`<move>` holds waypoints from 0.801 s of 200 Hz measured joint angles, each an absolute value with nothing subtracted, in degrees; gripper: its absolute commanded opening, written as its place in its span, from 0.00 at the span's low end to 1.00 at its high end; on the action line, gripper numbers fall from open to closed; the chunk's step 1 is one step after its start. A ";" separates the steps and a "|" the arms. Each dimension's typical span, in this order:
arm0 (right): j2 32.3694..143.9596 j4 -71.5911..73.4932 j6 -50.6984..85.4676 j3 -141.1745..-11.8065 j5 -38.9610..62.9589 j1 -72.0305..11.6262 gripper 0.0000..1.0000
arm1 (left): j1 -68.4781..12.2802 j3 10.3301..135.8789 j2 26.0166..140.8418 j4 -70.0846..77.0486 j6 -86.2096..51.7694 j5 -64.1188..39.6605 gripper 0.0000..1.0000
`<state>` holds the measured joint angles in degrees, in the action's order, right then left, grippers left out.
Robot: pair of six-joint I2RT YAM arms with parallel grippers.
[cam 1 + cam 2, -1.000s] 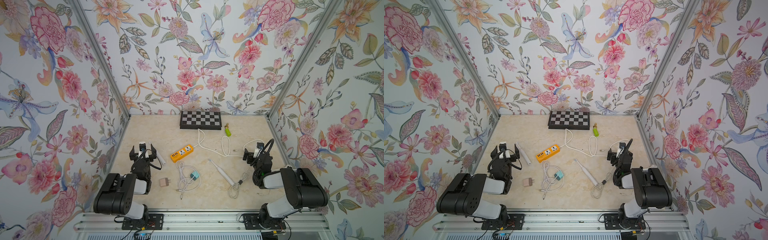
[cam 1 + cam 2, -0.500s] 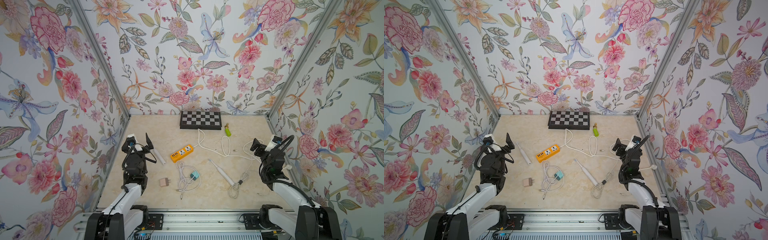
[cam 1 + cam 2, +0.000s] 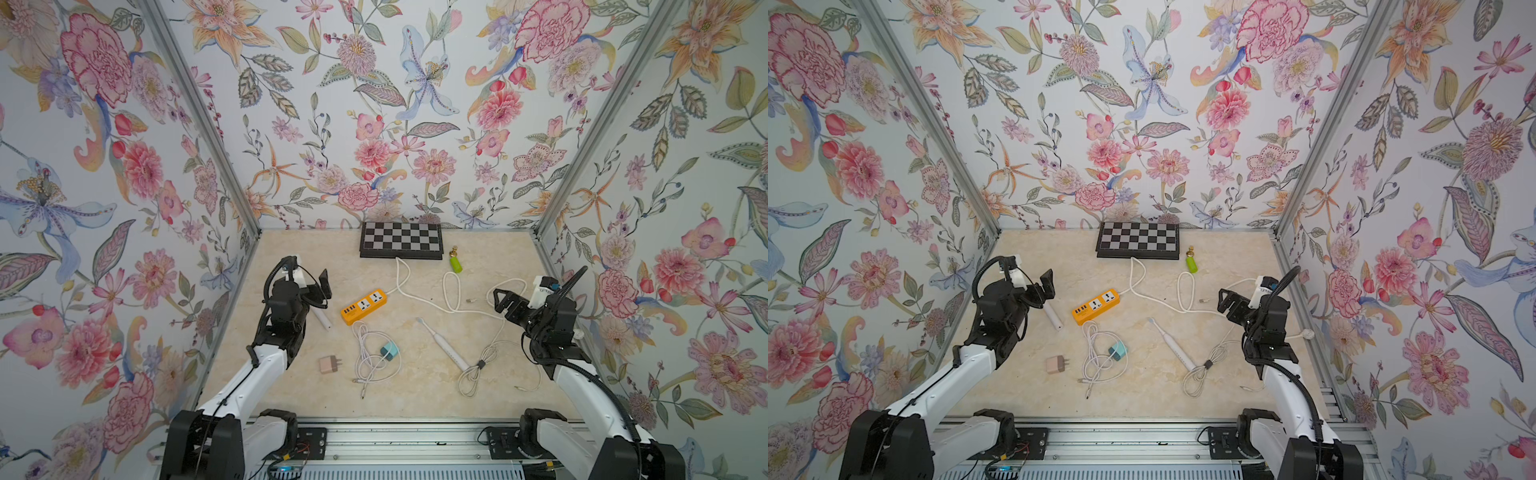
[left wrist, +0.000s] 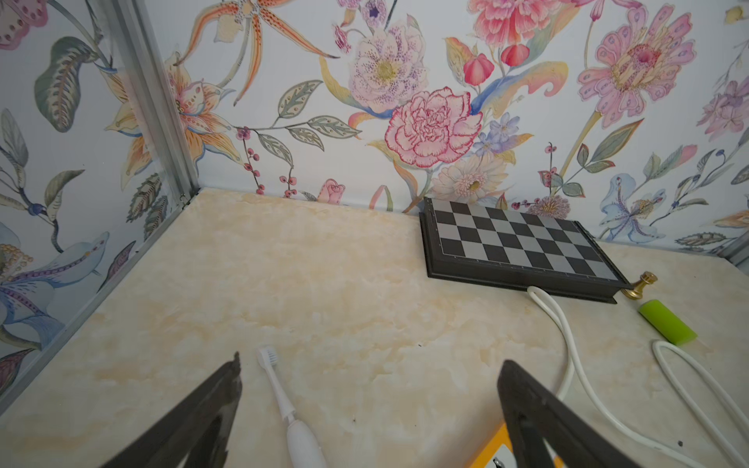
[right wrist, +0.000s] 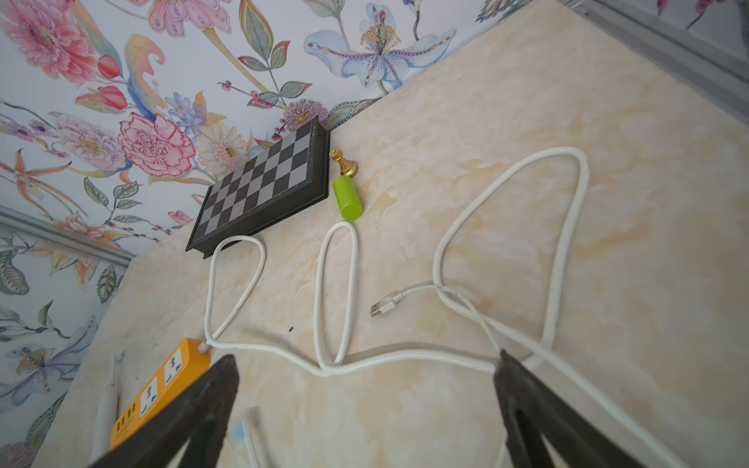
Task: Charge the electric toothbrush
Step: Move the socket to the center of the board.
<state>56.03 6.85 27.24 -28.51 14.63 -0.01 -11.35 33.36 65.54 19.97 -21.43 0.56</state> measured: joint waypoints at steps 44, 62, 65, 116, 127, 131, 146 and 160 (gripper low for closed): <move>58.06 2.11 26.83 -31.42 11.42 -15.90 1.00 | -18.44 37.98 73.78 10.63 -20.18 0.27 0.99; 60.23 1.15 26.81 -31.55 9.04 -21.50 1.00 | -20.08 38.92 77.62 9.02 -19.79 -0.93 0.99; 60.66 0.95 26.81 -31.57 8.43 -22.50 1.00 | -20.25 39.13 78.17 8.73 -19.75 -1.17 0.99; 65.84 -0.71 26.17 -33.17 2.46 -30.83 1.00 | -23.33 44.16 89.80 5.52 -17.19 -2.15 0.99; 66.26 -0.69 26.15 -33.67 1.91 -31.07 1.00 | -23.57 44.51 91.46 5.56 -16.93 -2.20 0.99; 66.37 -0.69 26.15 -33.78 1.83 -31.07 1.00 | -23.59 44.53 91.83 5.56 -16.91 -2.24 0.99; 66.61 -0.67 26.13 -34.15 1.43 -31.07 1.00 | -23.59 44.53 93.21 5.58 -16.47 -3.09 0.99; 66.78 -0.69 25.91 -34.39 0.89 -31.11 1.00 | -23.66 44.56 94.30 5.63 -16.03 -4.45 0.99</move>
<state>66.78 -0.69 25.91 -34.39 0.89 -31.11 -23.66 44.56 94.30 5.63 -16.03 -4.45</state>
